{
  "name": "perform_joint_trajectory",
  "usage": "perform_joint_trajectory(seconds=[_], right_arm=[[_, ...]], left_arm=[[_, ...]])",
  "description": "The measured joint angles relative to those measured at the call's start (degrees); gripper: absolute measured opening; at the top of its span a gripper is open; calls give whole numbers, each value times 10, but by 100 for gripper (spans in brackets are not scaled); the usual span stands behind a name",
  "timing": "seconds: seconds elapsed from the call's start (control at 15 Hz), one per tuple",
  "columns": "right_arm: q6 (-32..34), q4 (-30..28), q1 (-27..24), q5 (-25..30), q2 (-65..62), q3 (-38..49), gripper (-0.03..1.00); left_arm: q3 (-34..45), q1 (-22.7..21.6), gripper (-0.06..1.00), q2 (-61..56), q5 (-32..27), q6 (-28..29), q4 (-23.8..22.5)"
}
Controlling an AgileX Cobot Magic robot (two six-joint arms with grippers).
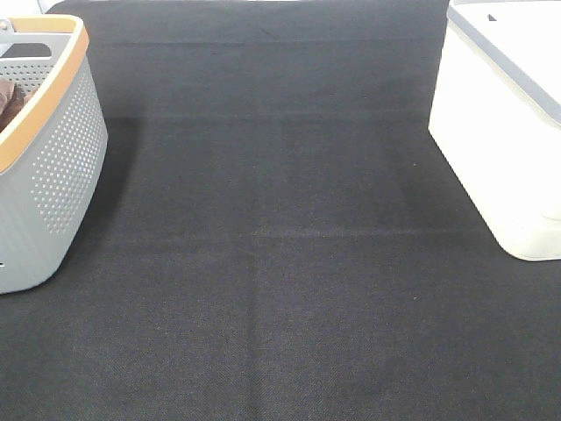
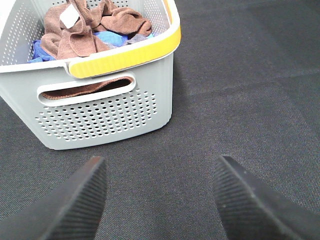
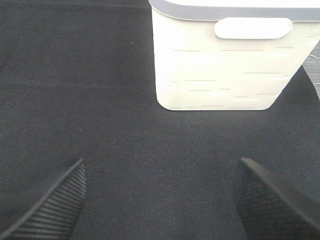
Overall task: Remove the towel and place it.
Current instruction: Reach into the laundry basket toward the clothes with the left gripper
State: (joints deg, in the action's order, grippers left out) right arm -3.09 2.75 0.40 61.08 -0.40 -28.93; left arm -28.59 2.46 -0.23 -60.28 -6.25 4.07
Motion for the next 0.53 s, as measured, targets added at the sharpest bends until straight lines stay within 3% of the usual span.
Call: perform_joint_trajectory(seconds=[0.53], right_arm=[[0,0,0,0,0,0,76]], left_arm=[[0,0,60,0,0,0,0]])
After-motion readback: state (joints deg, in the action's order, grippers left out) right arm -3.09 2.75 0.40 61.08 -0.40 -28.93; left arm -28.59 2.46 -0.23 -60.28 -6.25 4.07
